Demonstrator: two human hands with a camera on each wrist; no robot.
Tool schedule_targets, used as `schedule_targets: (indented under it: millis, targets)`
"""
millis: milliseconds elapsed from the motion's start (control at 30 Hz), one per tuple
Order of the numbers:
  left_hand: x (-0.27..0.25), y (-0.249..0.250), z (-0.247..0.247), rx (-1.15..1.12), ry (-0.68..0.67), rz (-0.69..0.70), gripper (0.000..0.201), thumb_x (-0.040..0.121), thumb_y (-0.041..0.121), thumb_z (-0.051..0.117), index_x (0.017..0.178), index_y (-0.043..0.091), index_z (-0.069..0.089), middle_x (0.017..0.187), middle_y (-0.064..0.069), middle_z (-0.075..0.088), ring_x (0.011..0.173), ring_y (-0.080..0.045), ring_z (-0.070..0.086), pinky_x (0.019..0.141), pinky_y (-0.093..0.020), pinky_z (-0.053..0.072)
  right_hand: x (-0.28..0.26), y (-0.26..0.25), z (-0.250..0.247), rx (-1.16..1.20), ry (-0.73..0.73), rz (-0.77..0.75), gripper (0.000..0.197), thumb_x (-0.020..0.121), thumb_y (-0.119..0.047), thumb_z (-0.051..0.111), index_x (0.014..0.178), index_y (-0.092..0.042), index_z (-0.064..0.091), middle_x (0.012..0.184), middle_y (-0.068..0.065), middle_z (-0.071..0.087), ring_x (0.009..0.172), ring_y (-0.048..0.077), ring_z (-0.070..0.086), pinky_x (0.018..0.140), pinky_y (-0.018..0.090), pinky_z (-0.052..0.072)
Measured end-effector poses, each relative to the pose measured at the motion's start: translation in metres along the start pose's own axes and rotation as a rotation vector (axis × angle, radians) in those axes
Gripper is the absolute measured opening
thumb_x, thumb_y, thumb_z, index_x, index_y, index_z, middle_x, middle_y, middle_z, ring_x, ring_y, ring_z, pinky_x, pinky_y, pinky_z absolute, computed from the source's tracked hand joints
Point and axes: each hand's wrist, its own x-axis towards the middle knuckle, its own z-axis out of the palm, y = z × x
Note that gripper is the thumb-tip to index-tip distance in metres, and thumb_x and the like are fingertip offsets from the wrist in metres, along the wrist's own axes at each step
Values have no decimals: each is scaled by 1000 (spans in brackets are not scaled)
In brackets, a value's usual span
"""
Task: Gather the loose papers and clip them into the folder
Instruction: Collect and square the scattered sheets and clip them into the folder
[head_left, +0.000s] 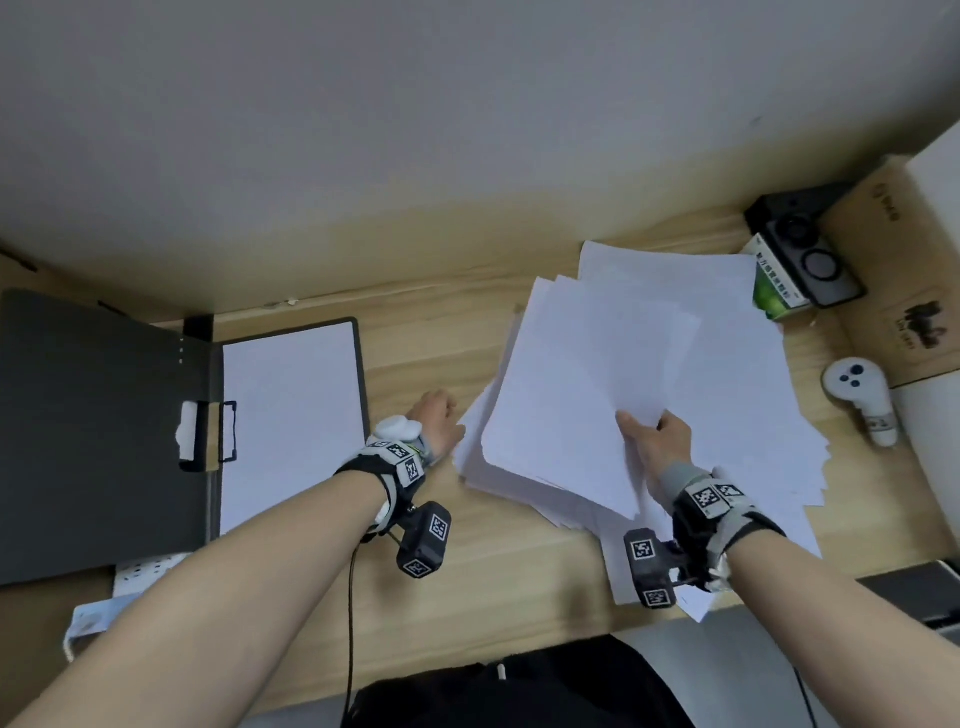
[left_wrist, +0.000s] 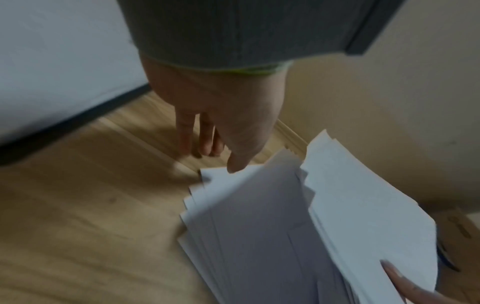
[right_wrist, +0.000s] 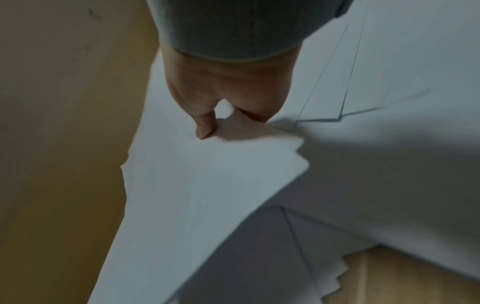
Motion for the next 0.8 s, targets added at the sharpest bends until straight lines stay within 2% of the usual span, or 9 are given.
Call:
schedule_targets:
  millis: [100, 200, 267, 333, 433, 533, 667, 733, 800]
  targets:
    - [8, 16, 16, 90, -36, 19, 50, 78, 30, 72, 119, 10, 52, 118, -8, 56, 102, -25, 56, 84, -36, 46, 6, 8, -6, -39, -31, 4, 19, 87, -8, 70, 105, -10, 65, 100, 7, 69, 89, 25, 66, 86, 35, 51]
    - [15, 21, 25, 65, -57, -3, 64, 73, 30, 77, 126, 15, 44, 117, -4, 56, 102, -26, 59, 81, -37, 50, 13, 19, -7, -104, -81, 13, 14, 86, -9, 70, 98, -14, 66, 95, 6, 72, 83, 23, 67, 79, 33, 52]
    - [20, 25, 26, 66, -59, -15, 50, 75, 29, 75, 115, 18, 48, 102, 1, 59, 89, -24, 61, 69, -32, 47, 18, 24, -5, -137, -106, 16, 11, 84, -9, 70, 92, -16, 67, 92, 7, 73, 81, 24, 68, 77, 34, 54]
    - [20, 27, 22, 41, -38, -12, 22, 77, 28, 71, 90, 20, 54, 83, 4, 59, 75, -20, 57, 59, -27, 41, 21, 25, 0, -174, -140, 19, 9, 84, -10, 69, 89, -17, 66, 88, 4, 72, 81, 26, 67, 78, 36, 55]
    - [17, 18, 14, -59, -70, -14, 27, 78, 25, 66, 61, 21, 45, 62, 4, 46, 61, -16, 44, 55, -27, 32, 20, 22, 10, -231, -149, 12, 4, 82, -14, 65, 85, -15, 66, 81, 0, 72, 74, 22, 66, 70, 32, 55]
    - [5, 2, 5, -135, -103, -126, 33, 78, 23, 64, 59, 22, 38, 64, -1, 44, 60, -16, 43, 57, -29, 32, 19, 19, 24, -355, -126, -37, 12, 80, -19, 65, 89, -11, 63, 84, 1, 70, 75, 24, 64, 68, 33, 51]
    - [-23, -27, 10, -305, -141, -319, 28, 82, 20, 61, 63, 18, 41, 62, -9, 55, 53, -28, 63, 52, -33, 47, 12, 20, 47, -544, -119, -87, 21, 83, -23, 68, 97, -13, 57, 92, 3, 63, 82, 26, 56, 71, 31, 40]
    - [-39, -36, 14, -263, -175, -350, 28, 82, 18, 59, 63, 17, 39, 61, -5, 50, 51, -24, 56, 49, -29, 43, 5, 21, 61, -631, -155, -110, 24, 84, -26, 68, 98, -11, 55, 92, 2, 59, 81, 26, 53, 71, 31, 38]
    - [-50, -44, 16, -186, -196, -351, 35, 81, 11, 56, 59, 20, 30, 60, 1, 35, 55, -17, 36, 53, -28, 28, -4, 23, 75, -726, -208, -136, 28, 85, -29, 67, 101, -9, 55, 92, 2, 57, 81, 26, 51, 71, 31, 38]
